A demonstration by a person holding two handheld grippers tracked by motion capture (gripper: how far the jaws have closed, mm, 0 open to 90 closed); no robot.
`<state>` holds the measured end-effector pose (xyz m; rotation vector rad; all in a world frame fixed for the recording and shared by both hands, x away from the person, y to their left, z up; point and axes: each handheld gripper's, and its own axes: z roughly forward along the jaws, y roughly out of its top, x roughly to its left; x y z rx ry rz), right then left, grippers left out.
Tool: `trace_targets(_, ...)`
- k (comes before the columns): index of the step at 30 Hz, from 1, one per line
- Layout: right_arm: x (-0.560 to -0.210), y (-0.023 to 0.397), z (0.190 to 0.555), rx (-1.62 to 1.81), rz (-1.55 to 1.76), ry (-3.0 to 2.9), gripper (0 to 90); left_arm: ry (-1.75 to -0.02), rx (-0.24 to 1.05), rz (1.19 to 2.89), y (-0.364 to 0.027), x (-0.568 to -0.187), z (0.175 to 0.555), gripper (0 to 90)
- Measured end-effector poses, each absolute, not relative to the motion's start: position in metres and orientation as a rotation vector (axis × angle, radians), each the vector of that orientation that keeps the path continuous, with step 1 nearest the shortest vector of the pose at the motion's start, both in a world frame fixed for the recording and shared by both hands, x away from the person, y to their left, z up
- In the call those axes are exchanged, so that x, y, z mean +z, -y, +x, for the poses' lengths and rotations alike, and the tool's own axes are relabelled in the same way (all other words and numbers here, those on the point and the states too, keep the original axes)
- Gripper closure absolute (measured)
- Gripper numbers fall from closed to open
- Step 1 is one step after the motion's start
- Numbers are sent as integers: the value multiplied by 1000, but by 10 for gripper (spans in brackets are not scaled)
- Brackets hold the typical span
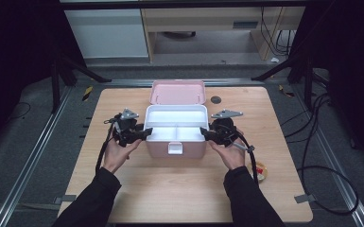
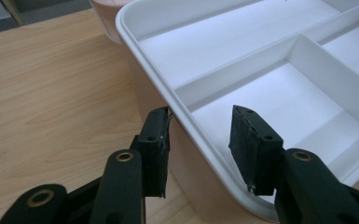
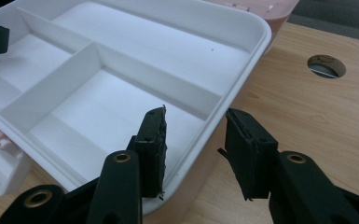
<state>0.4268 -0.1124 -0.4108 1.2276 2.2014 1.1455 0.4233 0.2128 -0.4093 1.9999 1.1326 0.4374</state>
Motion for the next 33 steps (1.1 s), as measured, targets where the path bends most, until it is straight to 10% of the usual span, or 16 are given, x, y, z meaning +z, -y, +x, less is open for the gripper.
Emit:
trace_targets(19,-382,139,428,1202,1148,-2166,416,-915,444,2106,-234,-381,433,362)
trace_targets(33,-354,142,460,1071,898,-2330,441,-724,365,2226,-231,-353,470,329)
